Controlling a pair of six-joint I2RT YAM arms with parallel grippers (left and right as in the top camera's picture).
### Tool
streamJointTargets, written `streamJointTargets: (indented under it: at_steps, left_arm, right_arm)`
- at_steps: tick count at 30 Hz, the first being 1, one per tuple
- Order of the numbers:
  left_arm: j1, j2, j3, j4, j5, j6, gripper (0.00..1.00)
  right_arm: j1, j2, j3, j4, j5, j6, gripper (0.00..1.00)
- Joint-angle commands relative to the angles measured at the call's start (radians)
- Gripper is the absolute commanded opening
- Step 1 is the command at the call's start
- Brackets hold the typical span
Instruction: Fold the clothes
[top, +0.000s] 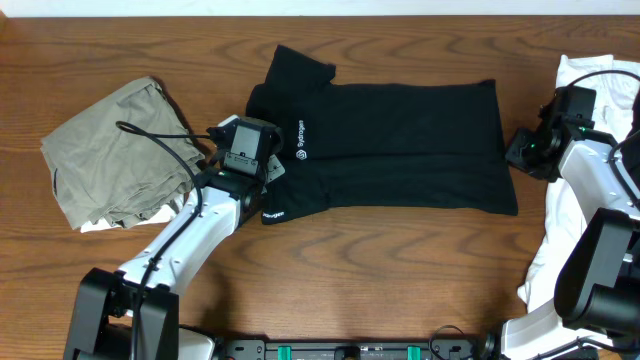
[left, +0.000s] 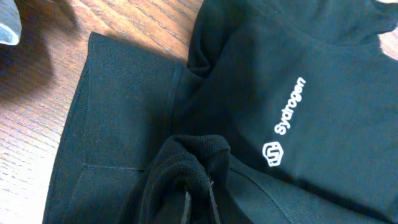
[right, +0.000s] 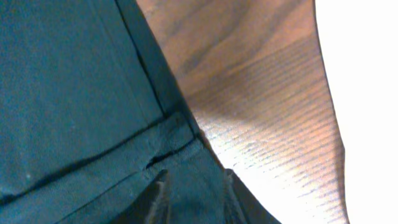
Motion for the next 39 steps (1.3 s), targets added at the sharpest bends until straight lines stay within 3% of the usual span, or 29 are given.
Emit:
streamJointTargets:
  at_steps: [1, 9, 14, 15, 16, 19, 24, 30, 39]
  left_arm:
    - [0.005, 0.003, 0.019, 0.002, -0.020, 0.008, 0.10]
    - [0.005, 0.003, 0.019, 0.005, -0.020, 0.008, 0.10]
    - [0.005, 0.003, 0.019, 0.005, -0.020, 0.008, 0.12]
    - [0.005, 0.003, 0.019, 0.004, -0.020, 0.008, 0.17]
    - [0.005, 0.003, 0.019, 0.004, -0.020, 0.008, 0.30]
    - [0.005, 0.003, 0.019, 0.004, -0.019, 0.024, 0.41]
    - [0.005, 0.002, 0.019, -0.014, 0.006, 0.053, 0.42]
    - [0.005, 0.002, 0.019, -0.064, 0.263, 0.053, 0.41]
    - [0.005, 0.002, 0.019, -0.290, 0.270, 0.053, 0.42]
  right_arm:
    - [0.002, 0.005, 0.013, -0.017, 0.003, -0.001, 0.29]
    - [0.014, 0.005, 0.005, -0.127, -0.005, -0.038, 0.28]
    - [0.037, 0.005, -0.065, -0.104, -0.005, -0.053, 0.28]
    - [0.043, 0.005, -0.084, -0.091, -0.005, -0.053, 0.28]
    - [0.049, 0.005, -0.104, -0.075, -0.005, -0.053, 0.27]
    - [0.062, 0.005, -0.171, -0.017, -0.005, -0.051, 0.28]
    - [0.063, 0.005, -0.246, 0.035, -0.004, -0.051, 0.28]
    - [0.063, 0.005, -0.262, 0.039, -0.004, -0.051, 0.29]
    - [0.063, 0.005, -0.262, 0.039, -0.004, -0.051, 0.30]
